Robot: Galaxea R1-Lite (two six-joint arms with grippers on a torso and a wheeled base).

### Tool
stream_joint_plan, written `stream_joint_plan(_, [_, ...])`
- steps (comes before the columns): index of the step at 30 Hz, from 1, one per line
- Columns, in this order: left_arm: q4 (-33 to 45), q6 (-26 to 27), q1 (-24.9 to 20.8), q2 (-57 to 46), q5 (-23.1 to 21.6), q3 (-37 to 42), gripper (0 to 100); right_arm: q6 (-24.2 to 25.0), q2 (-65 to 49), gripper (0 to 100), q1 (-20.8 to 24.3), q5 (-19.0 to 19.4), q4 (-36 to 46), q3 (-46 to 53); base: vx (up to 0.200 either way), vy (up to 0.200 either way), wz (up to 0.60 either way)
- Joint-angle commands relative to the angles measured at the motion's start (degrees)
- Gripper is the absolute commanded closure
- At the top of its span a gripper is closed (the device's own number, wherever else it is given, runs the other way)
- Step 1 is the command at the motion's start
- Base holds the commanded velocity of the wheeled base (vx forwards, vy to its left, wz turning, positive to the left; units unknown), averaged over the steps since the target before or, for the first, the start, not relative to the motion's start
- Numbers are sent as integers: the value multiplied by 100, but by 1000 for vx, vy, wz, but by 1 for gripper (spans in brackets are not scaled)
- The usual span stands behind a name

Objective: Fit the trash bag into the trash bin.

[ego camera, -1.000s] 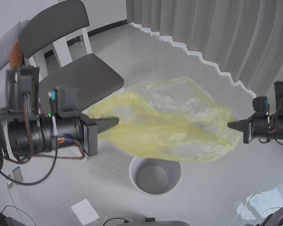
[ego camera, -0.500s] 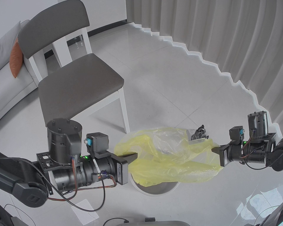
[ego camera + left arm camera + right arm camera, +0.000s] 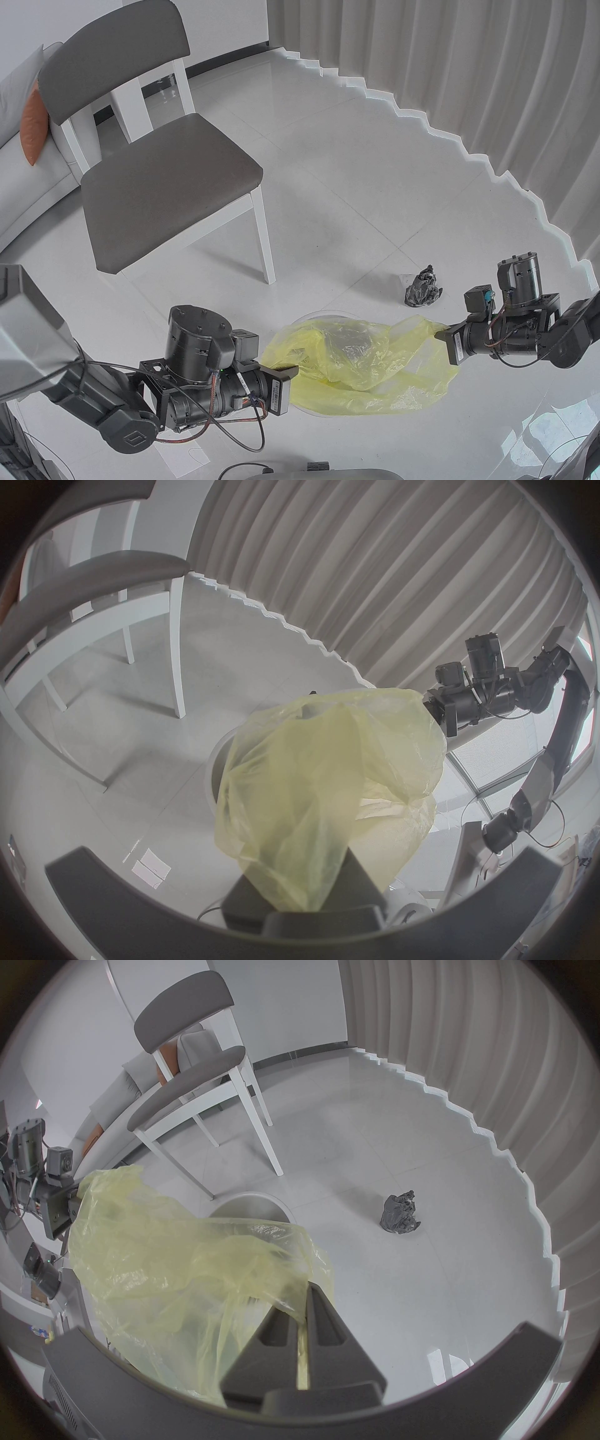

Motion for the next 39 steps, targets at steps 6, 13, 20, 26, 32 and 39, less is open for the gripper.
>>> stream_joint_plan(6, [-833, -2, 60, 1032, 7, 219, 100, 74, 1123, 100, -73, -3, -381, -404, 0, 0, 0])
stream_joint_plan(13, [-1343, 7, 113, 1471, -19, 386, 100, 74, 1589, 100, -90, -3, -794, -448, 0, 0, 0])
stream_joint_plan(20, [-1361, -10, 113, 1348, -63, 808, 100, 65, 1694, 100, -82, 15, -777, -237, 0, 0, 0])
stream_joint_plan(26, [-1580, -10, 86, 1594, -72, 931, 100, 74, 1843, 100, -64, 15, -786, -79, 0, 0, 0])
stream_joint_plan(32, [-1879, 7, 7, 1647, -160, 1274, 100, 74, 1808, 100, -11, 15, -821, 246, 0, 0, 0])
stream_joint_plan(39, [-1906, 51, 104, 1955, -134, 966, 100, 82, 2230, 100, -64, 6, -1040, -97, 0, 0, 0])
